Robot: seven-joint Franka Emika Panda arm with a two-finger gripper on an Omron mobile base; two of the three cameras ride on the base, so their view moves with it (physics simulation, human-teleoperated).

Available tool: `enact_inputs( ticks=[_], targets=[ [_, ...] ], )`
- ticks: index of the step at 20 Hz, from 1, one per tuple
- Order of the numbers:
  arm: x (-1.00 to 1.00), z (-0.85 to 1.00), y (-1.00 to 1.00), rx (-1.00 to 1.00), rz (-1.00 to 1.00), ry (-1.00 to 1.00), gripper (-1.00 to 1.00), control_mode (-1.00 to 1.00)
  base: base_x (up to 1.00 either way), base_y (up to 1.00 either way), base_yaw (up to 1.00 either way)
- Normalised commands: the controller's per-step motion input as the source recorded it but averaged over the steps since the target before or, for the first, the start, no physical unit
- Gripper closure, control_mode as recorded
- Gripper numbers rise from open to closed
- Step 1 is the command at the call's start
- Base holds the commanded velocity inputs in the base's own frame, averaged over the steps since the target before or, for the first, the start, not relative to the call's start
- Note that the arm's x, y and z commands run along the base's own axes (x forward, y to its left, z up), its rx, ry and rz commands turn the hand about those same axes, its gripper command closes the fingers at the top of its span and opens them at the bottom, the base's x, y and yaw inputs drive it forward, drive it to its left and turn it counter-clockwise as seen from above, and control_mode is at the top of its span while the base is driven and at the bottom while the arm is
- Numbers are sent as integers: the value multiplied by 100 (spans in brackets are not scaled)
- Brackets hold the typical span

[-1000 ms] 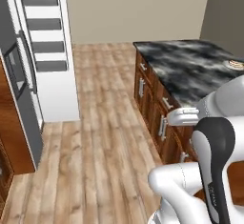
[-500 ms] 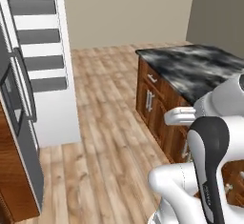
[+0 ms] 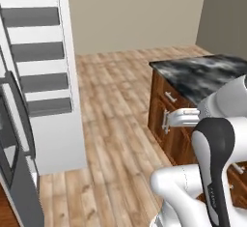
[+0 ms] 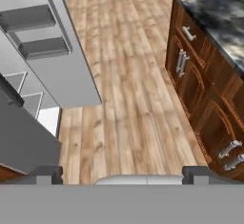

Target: Pick up the banana and apple from the fridge and place one fruit on each plate on the dining counter.

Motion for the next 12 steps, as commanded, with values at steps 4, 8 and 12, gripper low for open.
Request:
enact_inputs(
  ticks=[4,8,12],
  targets=[
    [0,0,0,0,0,0,-100,100,100,22,16],
    [0,0,0,0,0,0,-100,100,51,15,42],
    [0,0,0,0,0,0,-100,100,-9,-1,66]
  ],
)
